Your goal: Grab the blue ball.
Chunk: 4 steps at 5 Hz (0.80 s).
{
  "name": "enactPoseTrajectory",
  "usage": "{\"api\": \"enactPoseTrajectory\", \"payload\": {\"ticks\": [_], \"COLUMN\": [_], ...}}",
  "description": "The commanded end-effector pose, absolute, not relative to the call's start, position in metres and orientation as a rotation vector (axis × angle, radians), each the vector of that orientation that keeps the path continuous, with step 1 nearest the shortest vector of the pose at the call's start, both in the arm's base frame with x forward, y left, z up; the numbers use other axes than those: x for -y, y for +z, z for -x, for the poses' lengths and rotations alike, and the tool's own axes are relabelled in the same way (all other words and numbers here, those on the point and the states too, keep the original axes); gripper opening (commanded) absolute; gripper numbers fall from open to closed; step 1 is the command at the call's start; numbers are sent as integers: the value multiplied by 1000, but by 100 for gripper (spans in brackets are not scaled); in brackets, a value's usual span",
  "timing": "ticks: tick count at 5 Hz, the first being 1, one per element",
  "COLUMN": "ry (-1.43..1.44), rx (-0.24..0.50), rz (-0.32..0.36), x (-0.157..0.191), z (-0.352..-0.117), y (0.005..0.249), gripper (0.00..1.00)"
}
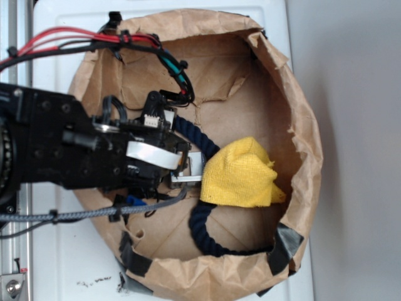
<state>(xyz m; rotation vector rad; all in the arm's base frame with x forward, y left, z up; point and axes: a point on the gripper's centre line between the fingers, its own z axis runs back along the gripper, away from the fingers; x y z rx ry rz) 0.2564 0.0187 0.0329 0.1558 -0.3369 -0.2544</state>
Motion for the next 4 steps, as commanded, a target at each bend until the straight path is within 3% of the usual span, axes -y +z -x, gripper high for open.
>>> {"api": "enactPoseTrajectory", "payload": {"ticks": [1, 2, 4], "ry": [-196, -170, -101], "rx": [307, 298, 350], "rz": [-5, 22, -18], "x": [-35, -29, -10], "z": [-266, -265, -276], "y": [128, 167, 189], "gripper": [0, 0, 0]}}
